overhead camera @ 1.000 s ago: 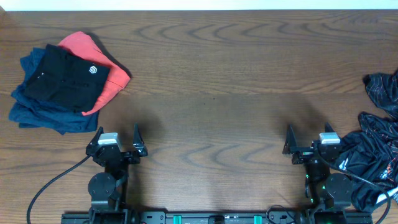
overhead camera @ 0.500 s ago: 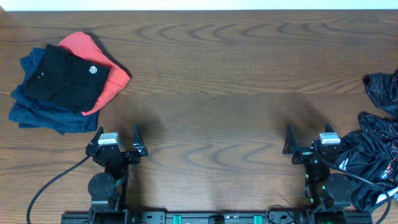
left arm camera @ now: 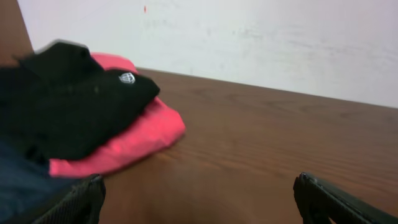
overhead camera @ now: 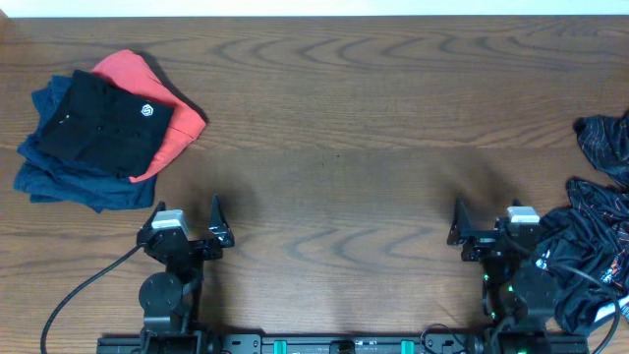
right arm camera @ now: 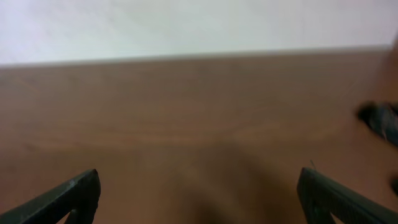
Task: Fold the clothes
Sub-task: 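Reach the right gripper to the black printed shirt and grasp it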
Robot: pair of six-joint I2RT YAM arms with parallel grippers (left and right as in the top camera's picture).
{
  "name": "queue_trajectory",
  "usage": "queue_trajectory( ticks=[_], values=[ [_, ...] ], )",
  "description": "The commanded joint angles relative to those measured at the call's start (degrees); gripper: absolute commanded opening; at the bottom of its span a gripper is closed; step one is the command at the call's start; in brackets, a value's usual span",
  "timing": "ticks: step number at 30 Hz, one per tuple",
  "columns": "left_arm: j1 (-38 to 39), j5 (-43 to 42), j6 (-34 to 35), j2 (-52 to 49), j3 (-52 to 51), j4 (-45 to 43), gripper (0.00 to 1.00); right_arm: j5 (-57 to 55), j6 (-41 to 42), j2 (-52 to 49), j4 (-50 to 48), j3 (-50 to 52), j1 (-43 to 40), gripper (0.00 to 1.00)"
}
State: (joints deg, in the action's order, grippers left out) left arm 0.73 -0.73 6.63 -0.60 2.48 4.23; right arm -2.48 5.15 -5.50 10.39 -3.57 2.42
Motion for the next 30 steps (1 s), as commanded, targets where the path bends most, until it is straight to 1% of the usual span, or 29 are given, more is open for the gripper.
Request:
queue_trajectory(
  ticks=[1,3,7,11,14,16,18,20,21,23,26,28,30],
  values=[
    [-0.35,-0.35,6.54,-0.83,3.5,3.69,0.98,-4.44,1.64,-4.44,2.67,-5.51,-0.55,0.99],
    [-0.35,-0.37,7.65,-2.82,6.86,7.5,0.98,-5.33,1.66,-8.66,4.57,-8.57,-0.55,0.99],
    [-0.35,-0.81,7.87,-10.58,15.82,18.8,0.98,-5.22,1.68,-19.8,8.57,-16.13,-0.55,0.99],
    [-0.35,-0.81,7.85,-21.97,26.01,30.18,0.98,-6.12,1.66,-32.41,16.72,-25.73,-0.57,0.99],
    [-0.35,-0.79,7.82,-30.8,33.46,36.94,0.98,-5.11,1.64,-40.65,21.9,-32.39,-0.52,0.99],
    [-0.35,-0.79,7.82,-36.35,38.42,40.68,0.98,-2.32,1.68,-45.27,24.52,-36.28,-0.52,0.99],
    [-0.35,-0.85,7.87,-40.19,41.55,42.18,0.98,1.57,1.64,-48.24,25.35,-38.66,-0.52,0.99],
    [-0.35,-1.77,7.87,-43.3,43.43,43.15,0.98,1.09,1.75,-50.03,25.92,-39.28,-0.55,0.99],
    [-0.35,-1.84,7.87,-44.28,43.63,43.19,0.98,-0.87,2.82,-50.71,26.29,-39.23,-0.66,0.99],
    [-0.35,-1.81,7.85,-45.68,43.63,43.19,0.98,-10.29,10.05,-52.68,28.7,-38.99,-1.33,0.99],
    [-0.35,-1.84,7.87,-47.17,43.63,43.32,0.98,-22.8,24.85,-56.11,36.11,-38.95,-3.76,0.99],
    [-0.35,-1.81,7.87,-47.89,43.63,43.3,0.98,-25.05,31.08,-58.51,39.26,-38.66,-6.19,0.99],
    [-0.35,-1.81,7.85,-48.33,43.63,43.28,0.98,-25.03,33.35,-60.81,39.76,-37.94,-8.74,0.99]
  ],
)
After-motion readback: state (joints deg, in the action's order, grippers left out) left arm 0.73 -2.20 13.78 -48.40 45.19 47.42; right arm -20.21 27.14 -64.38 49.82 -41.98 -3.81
